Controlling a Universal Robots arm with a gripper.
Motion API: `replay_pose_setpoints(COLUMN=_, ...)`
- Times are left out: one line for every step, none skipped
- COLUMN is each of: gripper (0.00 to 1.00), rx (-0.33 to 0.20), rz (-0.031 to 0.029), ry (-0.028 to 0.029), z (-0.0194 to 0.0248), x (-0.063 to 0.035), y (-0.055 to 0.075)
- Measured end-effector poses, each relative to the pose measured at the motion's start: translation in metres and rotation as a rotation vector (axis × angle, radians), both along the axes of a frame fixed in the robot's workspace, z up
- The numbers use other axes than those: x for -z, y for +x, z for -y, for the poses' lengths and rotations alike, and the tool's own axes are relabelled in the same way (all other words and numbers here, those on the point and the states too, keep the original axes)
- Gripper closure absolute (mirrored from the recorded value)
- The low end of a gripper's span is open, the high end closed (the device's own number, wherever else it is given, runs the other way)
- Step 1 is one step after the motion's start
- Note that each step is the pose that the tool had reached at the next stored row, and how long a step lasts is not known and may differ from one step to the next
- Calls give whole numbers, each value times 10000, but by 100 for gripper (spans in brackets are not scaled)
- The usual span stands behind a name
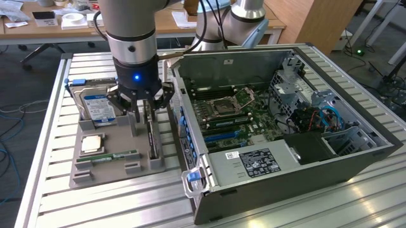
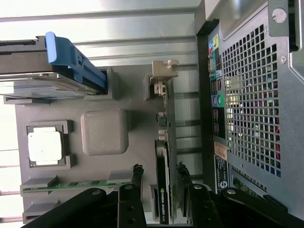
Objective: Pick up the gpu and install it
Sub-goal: 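Pick up the gpu and move the gpu toward the slot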
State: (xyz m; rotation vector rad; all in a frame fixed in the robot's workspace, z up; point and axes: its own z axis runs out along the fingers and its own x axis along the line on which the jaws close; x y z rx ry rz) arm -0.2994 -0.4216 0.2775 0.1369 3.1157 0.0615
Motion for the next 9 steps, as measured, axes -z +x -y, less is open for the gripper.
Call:
replay_pose_setpoints(gripper=58, rx=0, rz=1, ry=1, z=0, x=16, y=0)
replay_pose_setpoints(gripper=58, rx=0, rz=1, ry=1, z=0, x=29, y=0)
replay_pose_setpoints(gripper=58, rx=0, rz=0, ry=0, z=0, x=41, y=0)
replay_pose_setpoints(gripper=58, rx=0, rz=0, ry=0, z=0, x=53, y=0)
replay_pose_setpoints(gripper=58, rx=0, rz=0, ry=0, z=0, x=63, y=0)
replay_pose_setpoints(gripper=58, rx=0, rz=0, ry=1, z=0, x=74, y=0)
replay_pose_setpoints(gripper=58, rx=0, rz=1, ry=1, z=0, x=84, y=0)
replay_pose_setpoints(gripper=58, rx=0, rz=0, ry=0, z=0, x=92, y=0)
replay_pose_setpoints(gripper=58, rx=0, rz=1, ry=0, z=0, x=99, y=0)
